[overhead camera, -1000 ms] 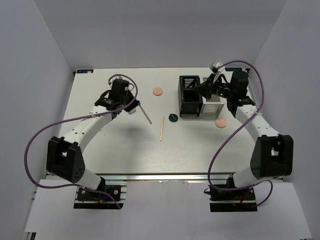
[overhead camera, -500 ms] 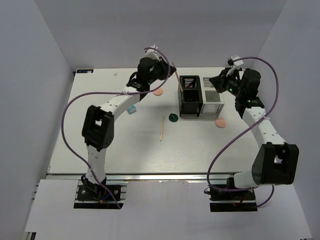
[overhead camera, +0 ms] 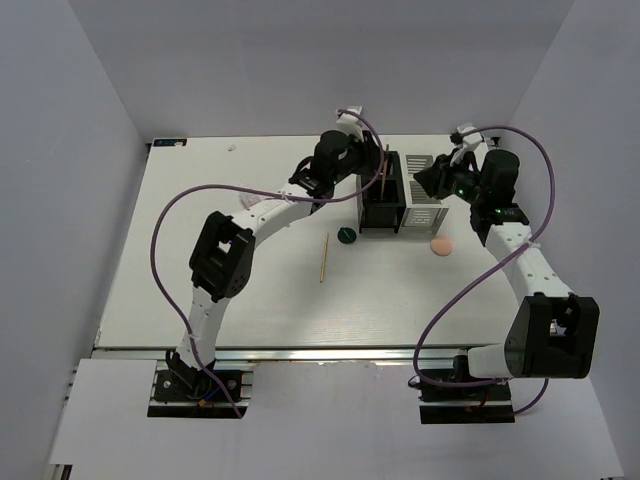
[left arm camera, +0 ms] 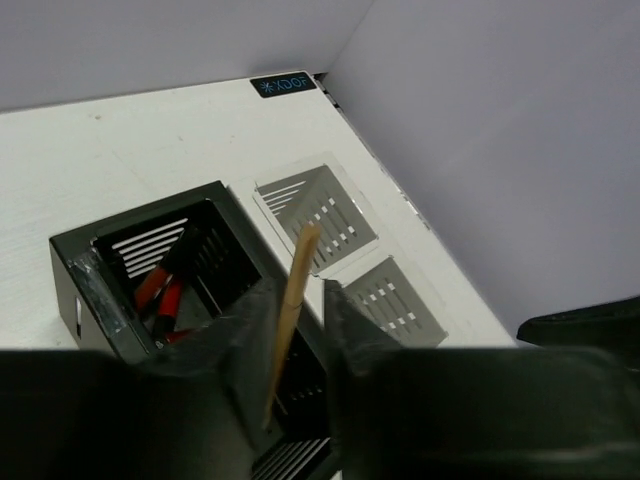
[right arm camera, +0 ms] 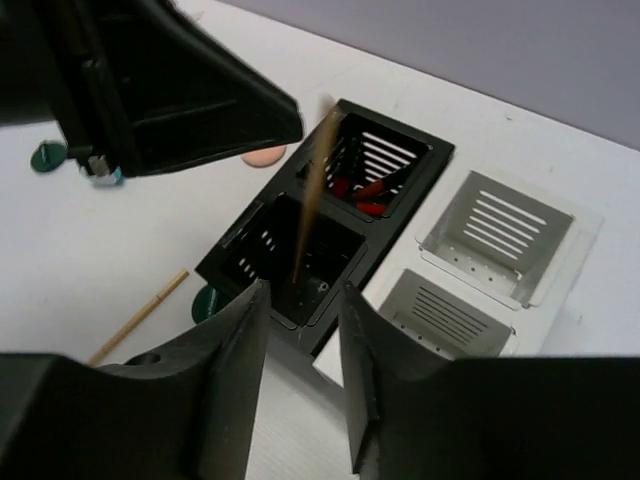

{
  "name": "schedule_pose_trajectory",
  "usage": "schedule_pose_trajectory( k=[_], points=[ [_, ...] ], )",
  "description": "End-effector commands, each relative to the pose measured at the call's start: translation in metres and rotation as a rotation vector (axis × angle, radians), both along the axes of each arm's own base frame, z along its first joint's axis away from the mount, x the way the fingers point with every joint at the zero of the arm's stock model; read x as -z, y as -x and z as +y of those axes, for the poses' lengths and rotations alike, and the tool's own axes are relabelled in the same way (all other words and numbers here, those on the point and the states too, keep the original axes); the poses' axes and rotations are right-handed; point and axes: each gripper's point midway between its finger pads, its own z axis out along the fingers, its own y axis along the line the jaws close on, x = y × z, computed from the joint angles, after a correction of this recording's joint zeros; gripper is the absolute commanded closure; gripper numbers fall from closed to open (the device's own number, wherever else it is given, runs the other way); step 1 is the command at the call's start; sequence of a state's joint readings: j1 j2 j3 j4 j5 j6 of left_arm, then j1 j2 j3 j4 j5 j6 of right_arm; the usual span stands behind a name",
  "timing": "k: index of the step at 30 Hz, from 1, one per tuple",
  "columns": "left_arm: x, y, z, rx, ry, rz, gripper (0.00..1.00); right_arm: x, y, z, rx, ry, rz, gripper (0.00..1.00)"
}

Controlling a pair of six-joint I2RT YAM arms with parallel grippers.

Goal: Organize the makeup

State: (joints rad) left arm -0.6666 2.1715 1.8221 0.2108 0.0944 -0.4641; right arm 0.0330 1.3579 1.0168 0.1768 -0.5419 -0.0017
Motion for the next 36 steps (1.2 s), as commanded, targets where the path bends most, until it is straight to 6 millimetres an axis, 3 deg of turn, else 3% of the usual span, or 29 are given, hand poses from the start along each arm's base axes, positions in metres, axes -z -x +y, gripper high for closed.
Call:
schedule_pose_trajectory(
  k=[1, 2, 6, 9, 11, 12, 14, 15, 16, 17, 18, 19, 20, 21, 22, 23, 24, 26, 28, 30, 36],
  points=[
    [-0.027, 0.003, 0.007, -0.017, 0.003, -0.077, 0.60, 0.005, 0.013, 0.018, -0.170, 0.030, -0.015, 0.58],
    [-0.034, 0.005, 0.008, -0.018, 0.015, -0.091, 0.53, 0.007, 0.015, 0.020, -0.192, 0.027, -0.004, 0.56],
    [-0.043, 0.005, 0.010, -0.030, 0.018, -0.103, 0.49, 0.015, 0.020, 0.028, -0.254, 0.009, 0.041, 0.54],
    [-0.060, 0.006, 0.017, -0.051, 0.011, -0.130, 0.51, 0.015, 0.025, 0.037, -0.295, 0.019, 0.050, 0.64],
    [-0.066, 0.002, 0.034, -0.137, -0.015, -0.123, 0.66, 0.018, 0.031, 0.048, -0.340, 0.037, 0.057, 0.80],
    [-0.073, 0.001, 0.044, -0.172, -0.022, -0.129, 0.86, 0.025, 0.041, 0.063, -0.388, 0.044, 0.096, 0.85],
    [-0.082, 0.006, 0.077, -0.255, -0.041, -0.128, 0.97, 0.032, 0.053, 0.081, -0.441, 0.086, 0.145, 0.90],
    [-0.087, 0.015, 0.100, -0.307, -0.046, -0.122, 0.99, 0.042, 0.066, 0.103, -0.493, 0.116, 0.183, 0.89],
    [-0.108, 0.020, 0.110, -0.318, -0.015, -0.142, 0.98, 0.044, 0.071, 0.116, -0.519, 0.129, 0.184, 0.88],
    [-0.085, 0.021, 0.132, -0.363, -0.038, -0.082, 0.97, 0.052, 0.079, 0.127, -0.537, 0.147, 0.210, 0.87],
    [-0.083, 0.026, 0.145, -0.379, -0.036, -0.058, 0.86, 0.062, 0.095, 0.152, -0.585, 0.171, 0.236, 0.85],
    [-0.100, 0.037, 0.165, -0.405, -0.006, -0.056, 0.75, 0.071, 0.096, 0.159, -0.564, 0.205, 0.253, 0.82],
    [-0.073, 0.041, 0.188, -0.445, -0.025, 0.029, 0.62, 0.078, 0.099, 0.168, -0.556, 0.221, 0.274, 0.80],
    [-0.071, 0.046, 0.202, -0.466, -0.015, 0.053, 0.51, 0.092, 0.110, 0.187, -0.554, 0.224, 0.340, 0.74],
    [-0.065, 0.054, 0.216, -0.488, -0.017, 0.089, 0.41, 0.103, 0.106, 0.189, -0.493, 0.257, 0.371, 0.71],
    [-0.077, 0.068, 0.238, -0.520, 0.002, 0.089, 0.37, 0.106, 0.105, 0.196, -0.462, 0.261, 0.396, 0.69],
    [-0.057, 0.078, 0.252, -0.560, -0.012, 0.129, 0.33, 0.122, 0.109, 0.207, -0.424, 0.253, 0.472, 0.67],
    [-0.065, 0.104, 0.277, -0.621, 0.010, 0.136, 0.26, 0.132, 0.105, 0.219, -0.334, 0.259, 0.501, 0.60],
    [-0.045, 0.122, 0.300, -0.698, -0.015, 0.184, 0.24, 0.149, 0.090, 0.222, -0.195, 0.274, 0.541, 0.50],
    [-0.052, 0.140, 0.315, -0.740, 0.012, 0.177, 0.23, 0.152, 0.079, 0.235, -0.130, 0.280, 0.565, 0.44],
    [-0.058, 0.165, 0.341, -0.806, -0.011, 0.170, 0.19, 0.181, 0.060, 0.237, 0.085, 0.320, 0.706, 0.41]
  ],
)
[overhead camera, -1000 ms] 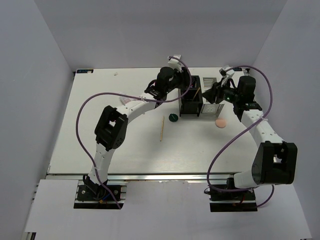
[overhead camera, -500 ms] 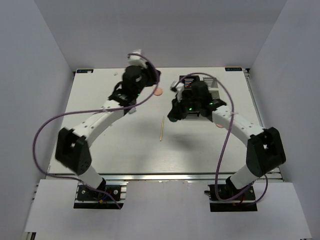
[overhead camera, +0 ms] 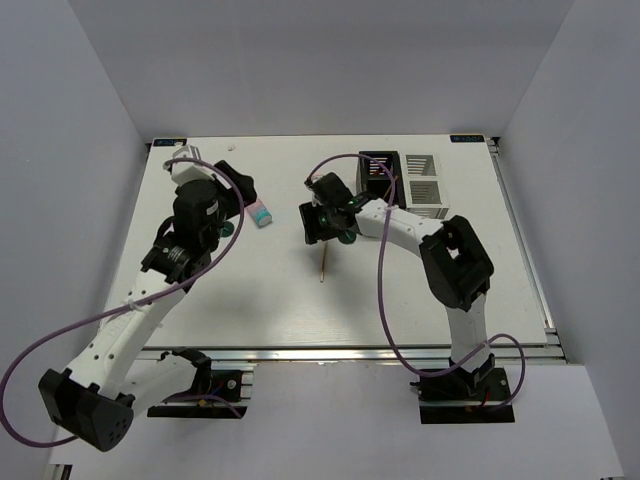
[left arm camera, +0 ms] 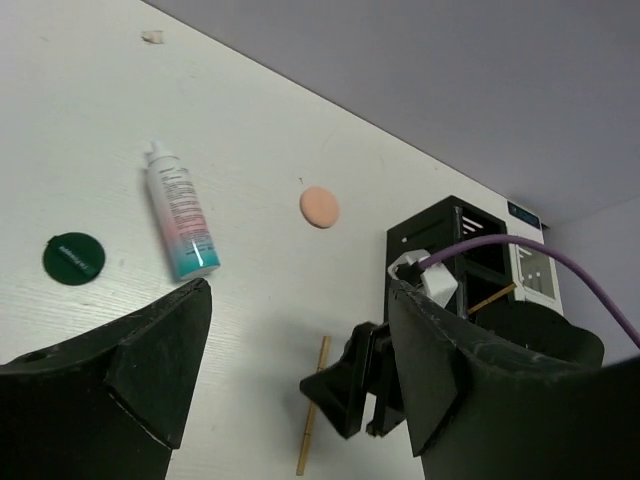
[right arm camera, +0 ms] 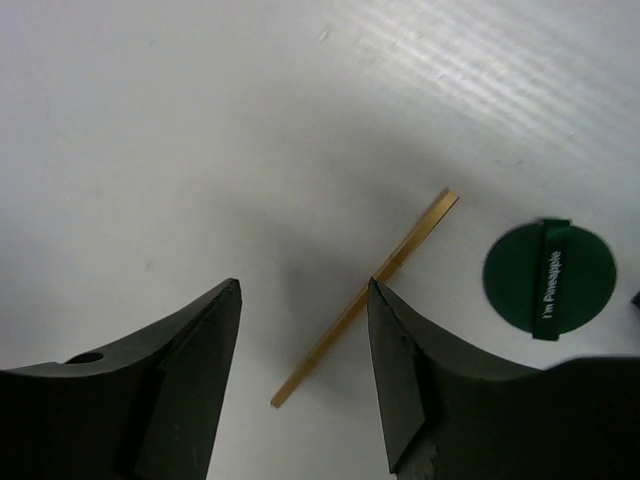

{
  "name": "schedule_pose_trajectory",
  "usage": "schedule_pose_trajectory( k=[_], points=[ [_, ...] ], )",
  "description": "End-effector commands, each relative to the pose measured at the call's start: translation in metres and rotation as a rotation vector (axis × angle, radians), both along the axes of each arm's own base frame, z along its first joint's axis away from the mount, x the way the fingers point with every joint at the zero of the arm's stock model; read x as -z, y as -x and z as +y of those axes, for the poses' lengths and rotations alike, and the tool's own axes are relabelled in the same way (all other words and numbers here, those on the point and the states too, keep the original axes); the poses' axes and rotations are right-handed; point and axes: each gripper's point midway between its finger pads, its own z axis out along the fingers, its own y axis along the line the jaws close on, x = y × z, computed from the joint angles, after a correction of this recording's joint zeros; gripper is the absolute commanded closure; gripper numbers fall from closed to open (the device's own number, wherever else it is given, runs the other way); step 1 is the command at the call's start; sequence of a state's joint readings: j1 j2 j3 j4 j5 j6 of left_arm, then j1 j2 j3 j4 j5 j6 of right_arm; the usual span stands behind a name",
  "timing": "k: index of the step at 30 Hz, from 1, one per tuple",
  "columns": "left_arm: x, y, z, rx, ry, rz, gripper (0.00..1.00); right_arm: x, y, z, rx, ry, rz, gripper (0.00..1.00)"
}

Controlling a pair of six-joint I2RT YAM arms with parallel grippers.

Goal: Organize the makeup

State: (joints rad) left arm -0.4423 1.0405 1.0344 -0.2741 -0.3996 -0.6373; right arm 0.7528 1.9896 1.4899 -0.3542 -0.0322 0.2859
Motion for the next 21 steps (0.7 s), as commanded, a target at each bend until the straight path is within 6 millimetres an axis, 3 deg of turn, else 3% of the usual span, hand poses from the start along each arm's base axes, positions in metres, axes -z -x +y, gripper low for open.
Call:
schedule_pose_trajectory(
  k=[1, 4, 11, 17, 21],
  points=[
    [0.014, 0.015, 0.021, -0.075, -0.030, 0.042, 0.18, -0.003, -0.022, -0.007, 0.186, 0.075, -0.031, 0.40],
    [0.015, 0.017, 0.024, -0.078, -0.041, 0.032, 0.17, 0.009, -0.027, -0.008, 0.202, 0.127, -0.064, 0.42],
    [0.024, 0.022, 0.025, -0.064, -0.070, 0.055, 0.17, 0.035, -0.015, -0.025, 0.210, 0.221, -0.063, 0.47],
    [0.031, 0.024, 0.025, -0.071, -0.051, 0.067, 0.16, 0.053, -0.009, -0.025, 0.195, 0.241, -0.025, 0.51],
    [0.029, 0.024, 0.026, -0.082, -0.040, 0.070, 0.17, 0.062, -0.006, -0.020, 0.179, 0.238, 0.005, 0.62]
  ],
)
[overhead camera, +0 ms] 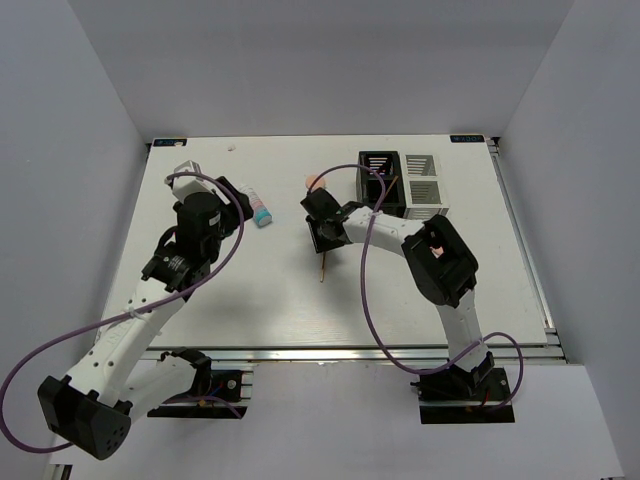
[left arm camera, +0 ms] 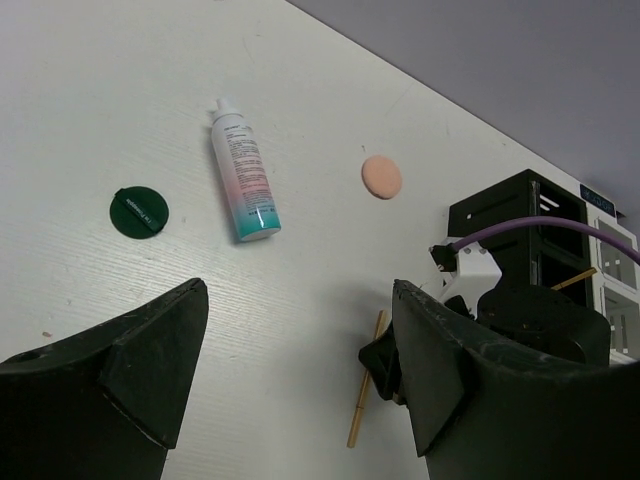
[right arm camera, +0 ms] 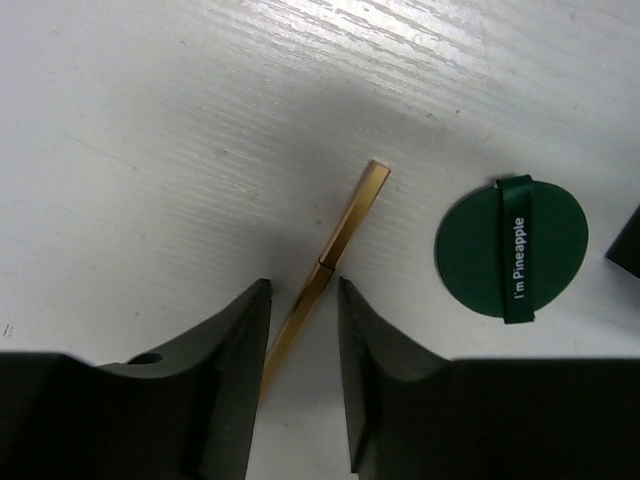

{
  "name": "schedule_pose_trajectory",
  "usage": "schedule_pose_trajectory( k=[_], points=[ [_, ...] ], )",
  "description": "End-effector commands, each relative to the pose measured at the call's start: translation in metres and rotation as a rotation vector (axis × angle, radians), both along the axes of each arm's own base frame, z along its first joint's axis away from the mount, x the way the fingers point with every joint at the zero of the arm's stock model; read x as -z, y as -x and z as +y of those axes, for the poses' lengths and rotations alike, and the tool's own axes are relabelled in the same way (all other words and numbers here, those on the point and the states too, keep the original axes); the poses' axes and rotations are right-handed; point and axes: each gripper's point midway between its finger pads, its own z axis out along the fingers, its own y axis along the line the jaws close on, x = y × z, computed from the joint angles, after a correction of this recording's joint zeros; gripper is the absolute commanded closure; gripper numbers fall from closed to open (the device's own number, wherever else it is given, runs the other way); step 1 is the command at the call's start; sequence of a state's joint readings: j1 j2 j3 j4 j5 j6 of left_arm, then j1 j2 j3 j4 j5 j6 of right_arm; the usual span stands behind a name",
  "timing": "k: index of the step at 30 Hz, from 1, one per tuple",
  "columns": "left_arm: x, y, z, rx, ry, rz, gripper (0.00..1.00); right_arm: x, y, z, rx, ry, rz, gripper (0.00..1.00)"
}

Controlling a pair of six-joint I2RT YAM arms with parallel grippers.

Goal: Organize the makeup

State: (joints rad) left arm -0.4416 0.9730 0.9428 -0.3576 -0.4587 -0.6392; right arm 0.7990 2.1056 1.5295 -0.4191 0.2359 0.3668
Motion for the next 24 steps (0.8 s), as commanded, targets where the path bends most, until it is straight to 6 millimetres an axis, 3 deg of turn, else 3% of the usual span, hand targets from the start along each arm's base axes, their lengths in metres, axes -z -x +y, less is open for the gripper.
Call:
schedule_pose_trajectory(
  k=[1, 8, 10, 13, 15, 19, 21, 22, 24],
  points=[
    [-0.009, 0.005, 0.007, -0.029, 0.014, -0.015, 0.17, 0.017, 0.003, 0.001, 0.012, 0.018, 0.039, 0.65],
    [-0.003, 0.015, 0.017, -0.077, 0.043, -0.013, 0.17, 0.029, 0.001, -0.007, 0.011, 0.044, 0.060, 0.87],
    [0.003, 0.018, 0.019, -0.090, 0.048, -0.005, 0.16, 0.030, 0.002, -0.005, -0.014, 0.040, 0.071, 1.00],
    [0.010, 0.020, 0.020, -0.099, 0.055, 0.004, 0.17, 0.027, 0.000, 0.000, -0.076, 0.012, 0.069, 1.00],
    [0.014, 0.021, 0.020, -0.101, 0.054, 0.013, 0.17, 0.017, 0.003, 0.016, -0.158, -0.078, 0.087, 1.00],
    [0.023, 0.023, 0.021, -0.102, 0.046, 0.034, 0.17, -0.035, 0.004, 0.047, -0.338, -0.358, 0.095, 1.00],
    [0.027, 0.024, 0.023, -0.110, 0.046, 0.040, 0.17, -0.075, 0.010, 0.060, -0.458, -0.503, 0.061, 1.00],
    [0.028, 0.025, 0.023, -0.111, 0.053, 0.039, 0.17, -0.106, 0.001, 0.063, -0.527, -0.566, -0.038, 1.00],
    [0.032, 0.025, 0.024, -0.118, 0.055, 0.043, 0.17, -0.137, 0.005, 0.065, -0.638, -0.673, -0.103, 1.00]
  ],
)
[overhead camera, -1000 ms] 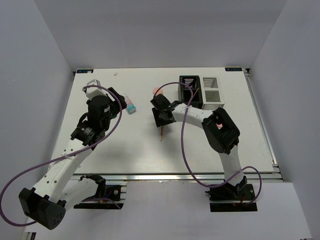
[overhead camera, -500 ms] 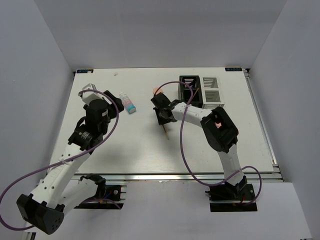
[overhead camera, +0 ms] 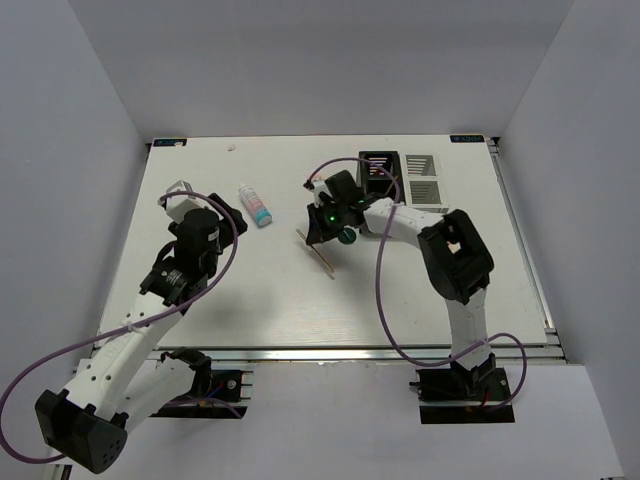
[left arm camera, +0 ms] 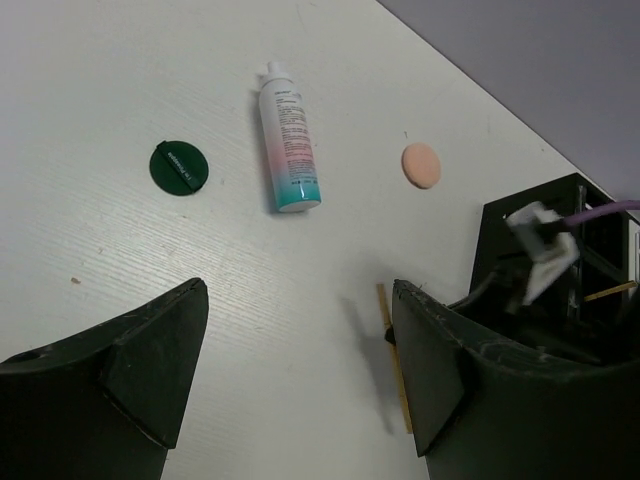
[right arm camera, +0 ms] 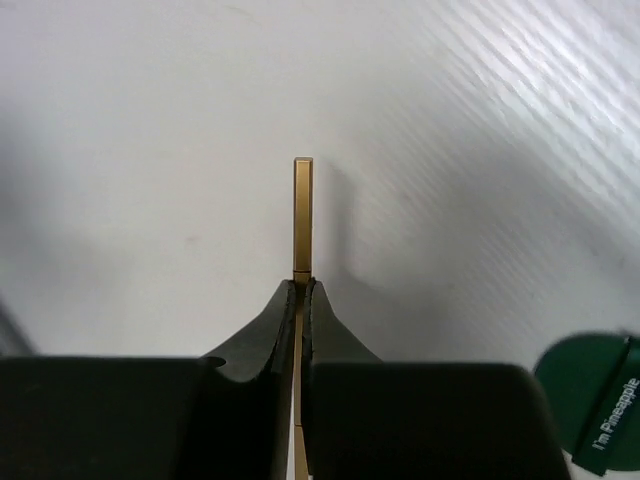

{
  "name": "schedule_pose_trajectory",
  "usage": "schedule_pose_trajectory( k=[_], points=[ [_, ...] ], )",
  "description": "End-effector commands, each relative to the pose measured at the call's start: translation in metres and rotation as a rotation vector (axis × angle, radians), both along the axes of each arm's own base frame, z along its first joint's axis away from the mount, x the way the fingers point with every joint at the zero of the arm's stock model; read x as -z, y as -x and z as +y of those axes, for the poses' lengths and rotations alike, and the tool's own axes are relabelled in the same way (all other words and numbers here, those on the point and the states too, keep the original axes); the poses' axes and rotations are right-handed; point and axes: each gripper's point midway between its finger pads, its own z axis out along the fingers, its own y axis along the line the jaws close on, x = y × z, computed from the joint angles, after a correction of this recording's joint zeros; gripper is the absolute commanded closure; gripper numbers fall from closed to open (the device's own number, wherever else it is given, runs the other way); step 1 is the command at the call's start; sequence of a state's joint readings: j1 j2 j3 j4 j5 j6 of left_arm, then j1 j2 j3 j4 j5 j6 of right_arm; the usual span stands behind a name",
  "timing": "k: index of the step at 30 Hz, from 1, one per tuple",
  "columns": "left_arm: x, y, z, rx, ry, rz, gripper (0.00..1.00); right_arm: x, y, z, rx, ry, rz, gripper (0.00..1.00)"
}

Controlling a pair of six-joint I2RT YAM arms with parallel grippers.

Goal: Organize the makeup

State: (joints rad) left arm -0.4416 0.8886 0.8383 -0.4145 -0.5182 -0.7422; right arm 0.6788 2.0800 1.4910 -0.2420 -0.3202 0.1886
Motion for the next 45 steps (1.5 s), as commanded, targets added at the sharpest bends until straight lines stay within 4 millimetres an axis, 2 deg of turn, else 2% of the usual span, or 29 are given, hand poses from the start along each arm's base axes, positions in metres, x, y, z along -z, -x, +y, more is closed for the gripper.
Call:
schedule_pose_trajectory(
  k=[1, 3, 4, 5, 6, 7, 8, 11, 13, 15, 19, 25, 31, 34, 36, 37, 38, 43, 45],
  points=[
    [0.002, 0.004, 0.006, -0.033, 0.021, -0.009, 0.17, -0.142, -0.013, 0.022, -0.260, -0.424, -0.305, 1.00],
    [0.006, 0.004, 0.006, -0.038, 0.026, -0.003, 0.17, -0.173, -0.013, 0.014, -0.315, -0.535, -0.343, 1.00],
    [0.007, 0.003, 0.006, -0.040, 0.031, -0.003, 0.17, -0.188, -0.027, 0.000, -0.298, -0.568, -0.375, 1.00],
    [0.008, 0.003, 0.005, -0.044, 0.042, -0.005, 0.17, -0.211, -0.033, -0.006, -0.292, -0.621, -0.420, 1.00],
    [0.008, 0.003, 0.005, -0.047, 0.045, -0.008, 0.17, -0.222, -0.030, -0.013, -0.330, -0.661, -0.432, 1.00],
    [0.011, 0.002, 0.004, -0.047, 0.052, -0.006, 0.17, -0.237, -0.039, -0.030, -0.319, -0.681, -0.479, 1.00],
    [0.012, 0.002, 0.004, -0.049, 0.054, -0.006, 0.17, -0.252, -0.044, -0.038, -0.319, -0.709, -0.549, 1.00],
    [0.017, 0.001, 0.004, -0.057, 0.063, -0.003, 0.17, -0.268, -0.057, -0.071, -0.296, -0.718, -0.725, 1.00],
    [0.019, 0.000, 0.003, -0.061, 0.074, -0.004, 0.17, -0.263, -0.070, -0.091, -0.270, -0.695, -0.771, 1.00],
    [0.023, -0.002, 0.002, -0.061, 0.078, 0.000, 0.17, -0.263, -0.077, -0.104, -0.272, -0.694, -0.806, 1.00],
    [0.027, -0.007, -0.002, -0.058, 0.086, 0.009, 0.17, -0.251, -0.098, -0.133, -0.219, -0.645, -0.890, 1.00],
    [0.032, -0.008, -0.001, -0.071, 0.100, 0.013, 0.17, -0.222, -0.118, -0.153, -0.153, -0.600, -0.940, 1.00],
    [0.039, -0.003, 0.003, -0.101, 0.121, 0.020, 0.17, -0.191, -0.127, -0.159, -0.133, -0.562, -0.942, 0.97],
    [0.040, -0.002, 0.004, -0.115, 0.139, 0.021, 0.17, -0.176, -0.129, -0.165, -0.126, -0.538, -0.925, 0.89],
    [0.043, -0.001, 0.004, -0.125, 0.154, 0.031, 0.17, -0.173, -0.127, -0.168, -0.130, -0.526, -0.928, 0.78],
    [0.044, -0.002, 0.003, -0.127, 0.160, 0.039, 0.18, -0.172, -0.127, -0.169, -0.129, -0.521, -0.926, 0.69],
    [0.047, -0.002, 0.003, -0.130, 0.160, 0.060, 0.18, -0.171, -0.128, -0.170, -0.130, -0.509, -0.927, 0.65],
    [0.056, -0.012, -0.007, -0.101, 0.212, 0.156, 0.17, -0.181, -0.127, -0.179, -0.120, -0.495, -0.942, 0.53],
    [0.068, -0.018, -0.004, -0.110, 0.217, 0.214, 0.16, -0.189, -0.125, -0.183, -0.117, -0.493, -0.941, 0.50]
  ],
)
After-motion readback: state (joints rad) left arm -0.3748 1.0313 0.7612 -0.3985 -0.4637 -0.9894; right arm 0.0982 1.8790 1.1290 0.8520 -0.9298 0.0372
